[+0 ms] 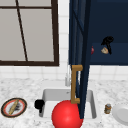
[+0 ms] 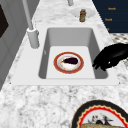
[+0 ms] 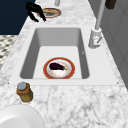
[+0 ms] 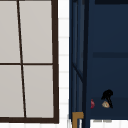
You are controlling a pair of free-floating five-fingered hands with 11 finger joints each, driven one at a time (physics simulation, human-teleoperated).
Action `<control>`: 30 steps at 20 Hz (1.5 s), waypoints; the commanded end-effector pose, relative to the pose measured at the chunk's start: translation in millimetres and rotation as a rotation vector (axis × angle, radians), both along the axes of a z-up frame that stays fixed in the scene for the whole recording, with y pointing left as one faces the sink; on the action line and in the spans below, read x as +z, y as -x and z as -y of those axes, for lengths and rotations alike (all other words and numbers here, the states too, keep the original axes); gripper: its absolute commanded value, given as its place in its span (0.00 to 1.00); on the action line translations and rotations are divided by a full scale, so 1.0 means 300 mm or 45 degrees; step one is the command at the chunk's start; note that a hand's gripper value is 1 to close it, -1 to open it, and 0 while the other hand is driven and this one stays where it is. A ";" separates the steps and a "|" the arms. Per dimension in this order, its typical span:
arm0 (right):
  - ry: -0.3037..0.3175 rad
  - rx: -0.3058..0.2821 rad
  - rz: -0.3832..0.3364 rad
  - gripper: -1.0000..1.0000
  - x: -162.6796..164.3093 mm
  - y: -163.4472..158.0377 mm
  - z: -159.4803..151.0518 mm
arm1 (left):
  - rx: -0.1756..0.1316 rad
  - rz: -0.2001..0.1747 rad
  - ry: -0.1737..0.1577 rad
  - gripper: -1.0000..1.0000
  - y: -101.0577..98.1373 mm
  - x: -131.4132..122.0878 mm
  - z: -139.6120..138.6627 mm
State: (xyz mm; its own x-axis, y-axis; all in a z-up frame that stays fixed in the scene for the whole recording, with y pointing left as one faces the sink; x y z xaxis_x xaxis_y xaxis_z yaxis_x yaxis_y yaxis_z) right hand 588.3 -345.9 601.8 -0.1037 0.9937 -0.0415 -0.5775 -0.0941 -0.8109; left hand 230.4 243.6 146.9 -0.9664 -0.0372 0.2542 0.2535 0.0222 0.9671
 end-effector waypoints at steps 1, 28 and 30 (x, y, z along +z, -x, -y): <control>0.047 -0.019 0.051 0.00 -0.018 0.071 -0.067 | 0.000 0.000 0.000 0.50 0.000 0.000 0.000; 0.102 0.035 0.206 0.00 0.310 0.361 -0.114 | 0.000 0.000 0.000 0.50 0.000 0.000 0.000; 0.101 0.038 0.212 0.00 0.312 0.409 -0.134 | 0.000 0.000 0.000 0.50 0.000 0.000 0.000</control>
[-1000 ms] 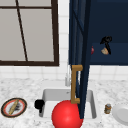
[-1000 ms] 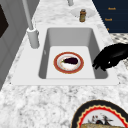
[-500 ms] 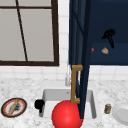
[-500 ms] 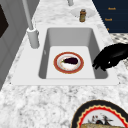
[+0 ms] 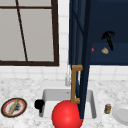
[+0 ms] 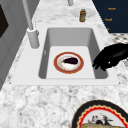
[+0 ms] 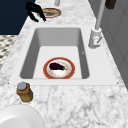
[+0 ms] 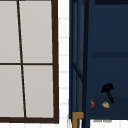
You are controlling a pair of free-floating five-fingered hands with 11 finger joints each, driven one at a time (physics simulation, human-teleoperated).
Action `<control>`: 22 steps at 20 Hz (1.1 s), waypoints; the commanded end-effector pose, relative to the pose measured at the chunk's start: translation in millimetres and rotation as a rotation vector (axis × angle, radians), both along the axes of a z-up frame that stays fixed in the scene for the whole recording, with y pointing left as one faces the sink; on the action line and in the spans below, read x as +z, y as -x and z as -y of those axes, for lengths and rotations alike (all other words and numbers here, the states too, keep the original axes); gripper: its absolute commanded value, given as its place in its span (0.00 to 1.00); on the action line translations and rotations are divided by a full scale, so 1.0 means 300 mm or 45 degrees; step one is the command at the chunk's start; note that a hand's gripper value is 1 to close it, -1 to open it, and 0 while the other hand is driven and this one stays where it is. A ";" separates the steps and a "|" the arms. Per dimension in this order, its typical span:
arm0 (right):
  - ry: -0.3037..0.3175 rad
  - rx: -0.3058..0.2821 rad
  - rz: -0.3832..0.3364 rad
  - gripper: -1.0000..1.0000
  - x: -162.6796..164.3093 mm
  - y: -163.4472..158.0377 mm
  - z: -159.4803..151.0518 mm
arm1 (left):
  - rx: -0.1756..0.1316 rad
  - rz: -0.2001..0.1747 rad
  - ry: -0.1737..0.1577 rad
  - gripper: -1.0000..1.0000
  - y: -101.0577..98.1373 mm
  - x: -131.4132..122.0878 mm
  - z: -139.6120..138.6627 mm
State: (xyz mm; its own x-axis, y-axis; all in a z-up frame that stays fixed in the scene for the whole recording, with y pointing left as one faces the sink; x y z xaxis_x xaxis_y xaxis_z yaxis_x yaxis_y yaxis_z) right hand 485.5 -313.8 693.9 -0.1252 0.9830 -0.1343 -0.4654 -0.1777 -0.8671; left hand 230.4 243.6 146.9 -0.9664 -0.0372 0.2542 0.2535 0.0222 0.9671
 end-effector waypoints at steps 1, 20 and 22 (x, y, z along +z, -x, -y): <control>0.000 -0.001 0.076 0.00 0.003 0.088 -0.033 | 0.000 0.000 0.000 0.50 0.000 0.000 0.000; -0.001 0.008 -0.155 0.00 -0.274 0.015 -0.062 | 0.000 0.000 0.000 0.50 0.000 0.000 0.000; -0.021 0.015 -0.106 0.00 -0.259 -0.003 -0.036 | 0.000 0.000 0.000 0.50 0.000 0.000 0.000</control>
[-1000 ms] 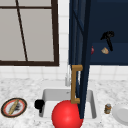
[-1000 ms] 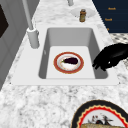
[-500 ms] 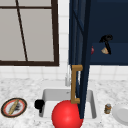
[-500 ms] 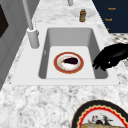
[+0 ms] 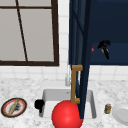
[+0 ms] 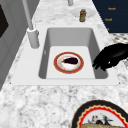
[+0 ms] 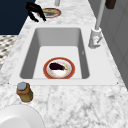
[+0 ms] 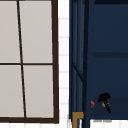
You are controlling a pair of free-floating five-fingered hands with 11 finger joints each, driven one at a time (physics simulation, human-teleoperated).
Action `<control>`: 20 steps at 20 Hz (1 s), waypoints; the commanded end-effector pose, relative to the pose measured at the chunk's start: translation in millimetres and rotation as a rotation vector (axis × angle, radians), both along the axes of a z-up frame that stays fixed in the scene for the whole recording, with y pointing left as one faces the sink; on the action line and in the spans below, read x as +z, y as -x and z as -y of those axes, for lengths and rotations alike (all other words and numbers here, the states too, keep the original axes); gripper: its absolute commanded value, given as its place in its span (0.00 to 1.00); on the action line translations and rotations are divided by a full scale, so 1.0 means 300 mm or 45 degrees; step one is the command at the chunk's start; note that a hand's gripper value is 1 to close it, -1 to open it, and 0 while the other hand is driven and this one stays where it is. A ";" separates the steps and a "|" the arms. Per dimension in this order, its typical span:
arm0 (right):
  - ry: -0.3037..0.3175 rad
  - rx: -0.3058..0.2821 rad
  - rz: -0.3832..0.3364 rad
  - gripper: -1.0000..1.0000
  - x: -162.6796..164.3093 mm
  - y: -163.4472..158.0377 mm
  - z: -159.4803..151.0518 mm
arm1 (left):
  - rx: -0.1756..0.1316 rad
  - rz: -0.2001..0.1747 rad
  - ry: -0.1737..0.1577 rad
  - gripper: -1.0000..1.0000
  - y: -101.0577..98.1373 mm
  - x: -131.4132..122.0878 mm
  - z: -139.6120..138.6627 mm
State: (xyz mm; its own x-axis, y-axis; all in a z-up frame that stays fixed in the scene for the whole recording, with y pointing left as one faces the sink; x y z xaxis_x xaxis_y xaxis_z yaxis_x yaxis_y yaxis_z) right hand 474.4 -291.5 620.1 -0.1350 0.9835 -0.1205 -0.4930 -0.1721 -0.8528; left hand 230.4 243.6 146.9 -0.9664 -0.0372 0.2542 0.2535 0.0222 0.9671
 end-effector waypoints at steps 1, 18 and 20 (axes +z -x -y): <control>-0.020 0.011 -0.052 0.00 -0.009 -0.057 0.048 | 0.000 0.000 0.000 0.50 0.000 0.000 0.000; 0.005 0.016 -0.157 0.00 -0.092 -0.266 0.120 | 0.000 0.000 0.000 0.50 0.000 0.000 0.000; 0.010 0.010 -0.197 0.00 -0.106 -0.315 0.113 | 0.000 0.000 0.000 0.50 0.000 0.000 0.000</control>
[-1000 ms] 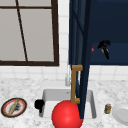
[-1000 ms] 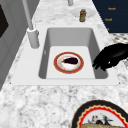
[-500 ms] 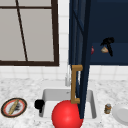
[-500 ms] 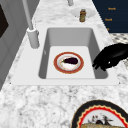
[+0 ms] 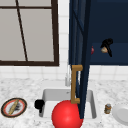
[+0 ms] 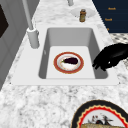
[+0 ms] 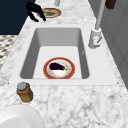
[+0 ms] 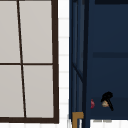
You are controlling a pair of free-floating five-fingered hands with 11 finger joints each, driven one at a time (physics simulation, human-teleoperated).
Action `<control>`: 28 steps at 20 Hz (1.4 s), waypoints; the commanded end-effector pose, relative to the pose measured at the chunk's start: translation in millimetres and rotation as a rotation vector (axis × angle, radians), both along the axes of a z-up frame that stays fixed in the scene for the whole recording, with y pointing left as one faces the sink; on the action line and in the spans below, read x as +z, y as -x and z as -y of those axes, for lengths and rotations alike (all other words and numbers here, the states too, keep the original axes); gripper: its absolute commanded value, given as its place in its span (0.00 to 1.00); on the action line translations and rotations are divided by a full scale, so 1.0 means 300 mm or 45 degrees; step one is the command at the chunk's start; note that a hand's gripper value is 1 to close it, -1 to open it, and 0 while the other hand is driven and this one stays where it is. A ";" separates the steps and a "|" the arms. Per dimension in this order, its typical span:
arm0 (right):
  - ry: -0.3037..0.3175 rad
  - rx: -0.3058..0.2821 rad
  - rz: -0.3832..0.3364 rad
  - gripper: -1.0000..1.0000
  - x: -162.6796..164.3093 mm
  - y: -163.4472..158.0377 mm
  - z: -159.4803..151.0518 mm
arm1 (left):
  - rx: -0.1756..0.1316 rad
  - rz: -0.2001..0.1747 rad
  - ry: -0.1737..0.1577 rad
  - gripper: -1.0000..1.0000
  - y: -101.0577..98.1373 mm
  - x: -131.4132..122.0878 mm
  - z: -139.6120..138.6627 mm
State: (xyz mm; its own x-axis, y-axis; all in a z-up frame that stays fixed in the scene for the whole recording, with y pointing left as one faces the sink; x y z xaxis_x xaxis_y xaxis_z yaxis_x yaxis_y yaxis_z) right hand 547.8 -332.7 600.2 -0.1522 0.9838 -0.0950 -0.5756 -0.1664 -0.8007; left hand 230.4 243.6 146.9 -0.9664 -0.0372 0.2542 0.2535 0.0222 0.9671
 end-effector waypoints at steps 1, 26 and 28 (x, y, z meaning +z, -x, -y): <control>0.034 0.000 -0.090 0.00 -0.039 -0.083 -0.035 | 0.000 0.000 0.000 0.50 0.000 0.000 0.000; 0.071 -0.133 0.379 1.00 0.112 -0.003 -0.015 | 0.000 0.000 0.000 0.50 0.000 0.000 0.000; 0.058 -0.124 0.393 1.00 0.146 0.044 0.003 | 0.000 0.000 0.000 0.50 0.000 0.000 0.000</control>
